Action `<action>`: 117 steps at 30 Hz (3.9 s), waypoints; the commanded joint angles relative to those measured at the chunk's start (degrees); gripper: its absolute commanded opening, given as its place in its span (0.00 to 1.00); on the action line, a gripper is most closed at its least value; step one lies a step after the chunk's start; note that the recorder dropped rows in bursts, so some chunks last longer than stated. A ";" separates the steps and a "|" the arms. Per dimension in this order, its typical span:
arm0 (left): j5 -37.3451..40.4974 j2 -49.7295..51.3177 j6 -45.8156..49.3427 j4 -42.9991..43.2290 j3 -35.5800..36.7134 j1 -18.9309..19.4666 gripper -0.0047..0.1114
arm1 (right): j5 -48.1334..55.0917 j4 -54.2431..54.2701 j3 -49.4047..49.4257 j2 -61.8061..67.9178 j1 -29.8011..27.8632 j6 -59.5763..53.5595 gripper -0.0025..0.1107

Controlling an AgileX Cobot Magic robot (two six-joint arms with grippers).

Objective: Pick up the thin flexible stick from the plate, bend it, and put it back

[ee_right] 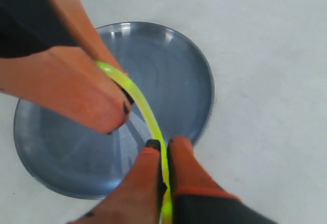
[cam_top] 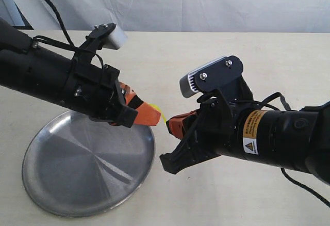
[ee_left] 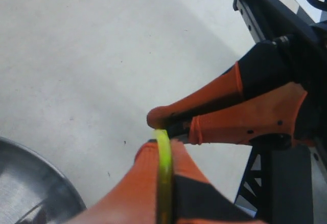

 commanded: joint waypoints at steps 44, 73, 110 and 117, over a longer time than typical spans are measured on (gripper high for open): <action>2.07 0.05 0.58 -3.67 -0.61 -2.54 0.04 | -2.78 -0.33 0.08 0.10 0.51 0.19 0.01; -3.60 0.05 0.35 -0.78 -0.61 -5.01 0.04 | -3.71 -0.33 0.08 0.10 0.51 0.42 0.01; -12.52 0.05 0.04 -4.31 -1.17 -5.12 0.04 | -2.46 -2.93 0.08 0.10 4.44 0.41 0.01; -12.52 0.05 0.15 -4.96 -1.17 -5.12 0.04 | -2.45 -3.78 0.08 0.10 4.44 0.41 0.01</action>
